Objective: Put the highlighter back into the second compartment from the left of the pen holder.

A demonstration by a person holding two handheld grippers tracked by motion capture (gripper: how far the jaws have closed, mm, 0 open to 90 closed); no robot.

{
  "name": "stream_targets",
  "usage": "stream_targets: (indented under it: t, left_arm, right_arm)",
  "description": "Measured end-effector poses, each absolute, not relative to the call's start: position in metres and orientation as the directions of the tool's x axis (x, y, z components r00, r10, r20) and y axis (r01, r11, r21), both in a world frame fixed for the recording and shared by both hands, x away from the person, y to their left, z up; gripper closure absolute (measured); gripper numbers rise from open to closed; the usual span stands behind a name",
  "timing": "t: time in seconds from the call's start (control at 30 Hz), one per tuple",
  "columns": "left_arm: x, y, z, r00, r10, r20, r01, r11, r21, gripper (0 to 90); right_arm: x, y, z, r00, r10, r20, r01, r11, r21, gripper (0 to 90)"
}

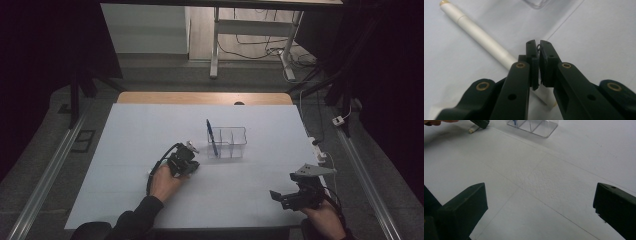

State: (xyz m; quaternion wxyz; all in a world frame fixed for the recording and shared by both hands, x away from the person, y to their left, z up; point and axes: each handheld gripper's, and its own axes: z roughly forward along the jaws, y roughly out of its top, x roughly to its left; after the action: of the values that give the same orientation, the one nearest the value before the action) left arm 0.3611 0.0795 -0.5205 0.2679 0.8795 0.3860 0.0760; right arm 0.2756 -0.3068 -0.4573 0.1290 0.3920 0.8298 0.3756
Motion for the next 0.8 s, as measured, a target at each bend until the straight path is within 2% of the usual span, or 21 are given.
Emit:
stream_targets:
  t: [0.53, 0.63, 0.73, 0.8]
  left_arm:
    - [0.364, 0.102, -0.516, 0.628, 0.774, -0.084, 0.691, -0.505, 0.518, 82.0]
    - [0.367, 0.107, -0.508, 0.602, 0.794, -0.089, 0.695, -0.466, 0.547, 76.4]
    - [0.374, 0.112, -0.500, 0.541, 0.830, -0.134, 0.739, -0.393, 0.548, 63.7]
    - [0.379, 0.116, -0.498, 0.516, 0.847, -0.126, 0.748, -0.374, 0.548, 57.7]
  right_arm:
    - [0.276, -0.306, -0.457, -0.664, 0.743, 0.079, 0.549, 0.413, 0.727, 0.0]
    - [0.276, -0.306, -0.457, -0.663, 0.744, 0.081, 0.550, 0.412, 0.726, 0.0]
    - [0.276, -0.306, -0.458, -0.663, 0.745, 0.080, 0.552, 0.413, 0.725, 0.0]
    - [0.276, -0.306, -0.458, -0.663, 0.745, 0.076, 0.551, 0.416, 0.724, 0.0]
